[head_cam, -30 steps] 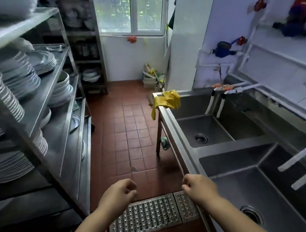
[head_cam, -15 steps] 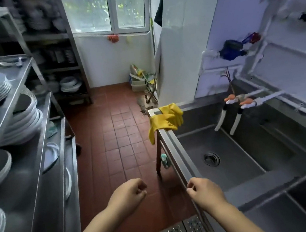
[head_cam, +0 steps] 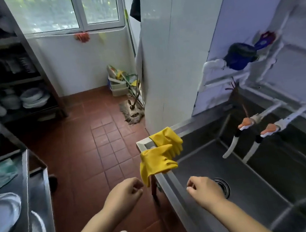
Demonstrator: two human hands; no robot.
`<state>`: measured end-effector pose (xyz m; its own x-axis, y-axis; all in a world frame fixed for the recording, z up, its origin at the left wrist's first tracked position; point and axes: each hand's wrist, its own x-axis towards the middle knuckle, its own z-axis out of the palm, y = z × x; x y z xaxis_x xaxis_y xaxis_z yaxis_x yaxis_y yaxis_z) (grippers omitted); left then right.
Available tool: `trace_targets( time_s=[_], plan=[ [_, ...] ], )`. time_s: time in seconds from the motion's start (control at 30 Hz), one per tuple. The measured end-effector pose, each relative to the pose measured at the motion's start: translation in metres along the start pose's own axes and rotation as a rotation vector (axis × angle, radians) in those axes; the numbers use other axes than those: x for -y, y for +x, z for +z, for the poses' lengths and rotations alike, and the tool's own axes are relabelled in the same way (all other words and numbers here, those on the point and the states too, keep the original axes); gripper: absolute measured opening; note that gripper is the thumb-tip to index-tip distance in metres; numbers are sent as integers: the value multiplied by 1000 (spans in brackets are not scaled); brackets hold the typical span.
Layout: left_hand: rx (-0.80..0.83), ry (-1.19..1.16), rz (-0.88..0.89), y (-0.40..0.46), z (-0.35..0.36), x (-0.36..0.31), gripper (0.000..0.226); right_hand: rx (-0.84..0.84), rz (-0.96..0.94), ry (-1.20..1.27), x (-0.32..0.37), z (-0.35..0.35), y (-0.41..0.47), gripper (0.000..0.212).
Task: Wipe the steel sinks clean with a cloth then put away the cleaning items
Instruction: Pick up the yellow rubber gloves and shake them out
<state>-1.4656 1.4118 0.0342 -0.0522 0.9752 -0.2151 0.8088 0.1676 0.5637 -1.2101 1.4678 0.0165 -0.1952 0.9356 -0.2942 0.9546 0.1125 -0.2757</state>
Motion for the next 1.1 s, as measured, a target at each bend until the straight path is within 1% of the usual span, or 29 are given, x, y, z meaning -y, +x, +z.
trace_targets(
  time_s=[0.13,0.2,0.27,0.4,0.47,0.6,0.63,0.67,0.73,0.8,0.87,0.93,1.0,1.1],
  plan=[
    [72,12,107,93,-11,7,17,-13,141,30,9,-2,50,19],
    [140,5,163,139,-16,8,21,-5,237,79,17,2,69,19],
    [203,47,215,182,-22,8,22,11,338,131,27,7,87,18],
    [290,91,318,259,-27,3,22,9,533,223,47,17,115,18],
    [326,113,378,296,-23,-3,27,11,624,228,59,26,129,23],
    [348,233,547,353,0,-19,39,73,837,314,85,43,149,45],
    [356,262,590,361,6,-23,42,78,882,338,91,46,151,48],
    [367,284,634,367,12,-27,45,66,926,374,96,48,153,46],
    [388,342,723,376,23,-32,50,12,1006,471,103,50,155,32],
    [394,410,801,381,31,-35,52,-68,1077,579,107,51,157,31],
    [383,494,836,384,35,-38,52,-184,1122,706,109,51,155,30],
    [344,587,859,385,38,-42,46,-322,1132,835,111,51,152,31],
    [314,669,866,385,38,-47,34,-456,1144,924,111,49,147,33],
    [335,764,880,382,34,-56,27,-648,1194,966,104,45,134,35]
  ],
)
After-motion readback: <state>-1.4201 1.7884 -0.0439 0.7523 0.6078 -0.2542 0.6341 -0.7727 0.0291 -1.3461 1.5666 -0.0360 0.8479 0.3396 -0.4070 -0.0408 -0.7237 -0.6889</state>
